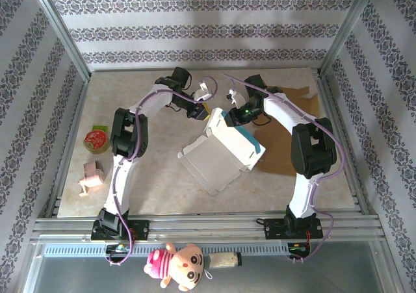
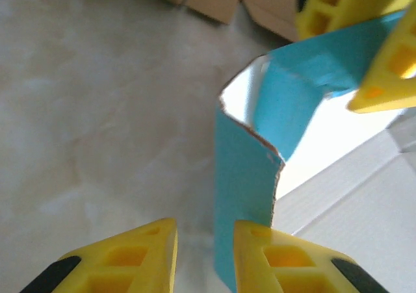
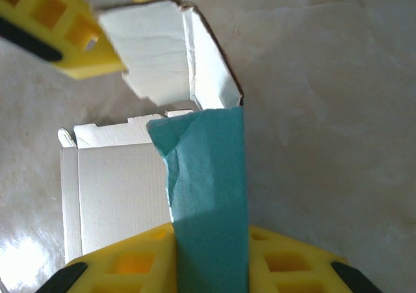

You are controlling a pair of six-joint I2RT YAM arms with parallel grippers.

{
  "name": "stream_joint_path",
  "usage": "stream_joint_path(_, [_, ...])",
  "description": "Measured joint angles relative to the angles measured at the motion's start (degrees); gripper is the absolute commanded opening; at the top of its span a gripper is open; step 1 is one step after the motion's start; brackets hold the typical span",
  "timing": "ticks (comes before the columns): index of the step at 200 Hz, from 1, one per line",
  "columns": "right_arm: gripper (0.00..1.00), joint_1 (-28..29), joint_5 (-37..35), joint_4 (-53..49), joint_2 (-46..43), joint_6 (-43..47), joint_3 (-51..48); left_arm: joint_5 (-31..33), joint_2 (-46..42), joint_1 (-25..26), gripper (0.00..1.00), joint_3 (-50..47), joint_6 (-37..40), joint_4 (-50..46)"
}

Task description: Fold the paper box

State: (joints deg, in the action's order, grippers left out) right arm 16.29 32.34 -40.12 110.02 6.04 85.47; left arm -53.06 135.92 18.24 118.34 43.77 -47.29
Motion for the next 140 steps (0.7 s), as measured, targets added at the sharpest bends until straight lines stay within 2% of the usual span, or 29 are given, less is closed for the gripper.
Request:
stream_joint_path(48, [0.25,0.0,0.0,-0.4,0.0,0.0,0.3,-2.5,0.5,0.7,0.25,1.3,2.6,-6.2])
stream_joint_path(104, [0.25,0.0,0.0,-0.4,0.0,0.0,0.3,-3.7,1.7,3.0,0.27,2.4,3.7,-7.6])
stream_joint_path(140, [0.25,0.1,0.0,-0.4,0.0,0.0,0.3,-2.0,2.4,3.9,0.28,2.4,3.6,-7.5])
